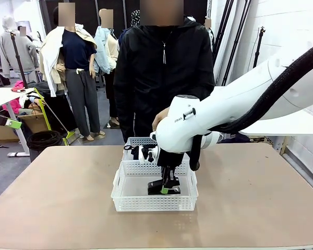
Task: Distribute items into two baskets.
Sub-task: Place the picked Stapler into the Organizing basket as instructed by the person.
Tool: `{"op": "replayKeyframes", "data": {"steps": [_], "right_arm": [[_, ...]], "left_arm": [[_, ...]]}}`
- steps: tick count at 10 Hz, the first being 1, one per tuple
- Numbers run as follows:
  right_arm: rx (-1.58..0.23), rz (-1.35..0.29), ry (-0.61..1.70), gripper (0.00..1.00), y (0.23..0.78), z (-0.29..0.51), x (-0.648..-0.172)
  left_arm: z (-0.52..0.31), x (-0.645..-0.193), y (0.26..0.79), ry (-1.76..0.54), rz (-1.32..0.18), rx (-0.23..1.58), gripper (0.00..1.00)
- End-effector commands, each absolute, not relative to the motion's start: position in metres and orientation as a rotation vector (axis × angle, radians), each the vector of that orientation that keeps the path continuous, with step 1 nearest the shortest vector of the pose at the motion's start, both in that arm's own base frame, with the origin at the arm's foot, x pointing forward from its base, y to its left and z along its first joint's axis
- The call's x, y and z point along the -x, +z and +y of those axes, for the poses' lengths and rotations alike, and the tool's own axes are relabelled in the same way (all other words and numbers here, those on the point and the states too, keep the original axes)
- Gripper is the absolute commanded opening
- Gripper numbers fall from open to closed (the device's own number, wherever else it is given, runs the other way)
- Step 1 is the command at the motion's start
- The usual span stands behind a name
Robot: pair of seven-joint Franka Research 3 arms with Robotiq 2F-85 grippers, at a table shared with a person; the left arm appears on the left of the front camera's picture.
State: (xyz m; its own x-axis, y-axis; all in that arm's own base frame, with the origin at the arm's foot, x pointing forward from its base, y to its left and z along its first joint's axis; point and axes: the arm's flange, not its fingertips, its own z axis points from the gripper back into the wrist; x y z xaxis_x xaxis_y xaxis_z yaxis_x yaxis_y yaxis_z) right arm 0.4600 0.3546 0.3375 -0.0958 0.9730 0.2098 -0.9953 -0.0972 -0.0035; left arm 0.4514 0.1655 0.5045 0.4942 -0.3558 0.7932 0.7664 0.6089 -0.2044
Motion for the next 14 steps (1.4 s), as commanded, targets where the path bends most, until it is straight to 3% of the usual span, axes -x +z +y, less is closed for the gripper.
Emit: {"op": "replayKeyframes", "data": {"steps": [1, 4, 11, 14], "right_arm": [[-0.169, -0.164, 1.660, 0.43, 0.341, 0.355, -0.457], [-0.174, -0.153, 1.659, 1.00, 0.343, 0.356, -0.458], [-0.144, -0.061, 1.651, 1.00, 0.388, 0.356, -0.462], [-0.149, -0.110, 1.658, 1.00, 0.384, 0.357, -0.462]], "left_arm": [[0.164, -0.450, 0.505, -0.716, -0.799, 0.596, 1.00], [0.164, -0.450, 0.505, -0.716, -0.799, 0.596, 1.00], [0.164, -0.450, 0.505, -0.716, -0.799, 0.596, 1.00], [0.164, -0.450, 0.505, -0.716, -0.799, 0.596, 1.00]]}}
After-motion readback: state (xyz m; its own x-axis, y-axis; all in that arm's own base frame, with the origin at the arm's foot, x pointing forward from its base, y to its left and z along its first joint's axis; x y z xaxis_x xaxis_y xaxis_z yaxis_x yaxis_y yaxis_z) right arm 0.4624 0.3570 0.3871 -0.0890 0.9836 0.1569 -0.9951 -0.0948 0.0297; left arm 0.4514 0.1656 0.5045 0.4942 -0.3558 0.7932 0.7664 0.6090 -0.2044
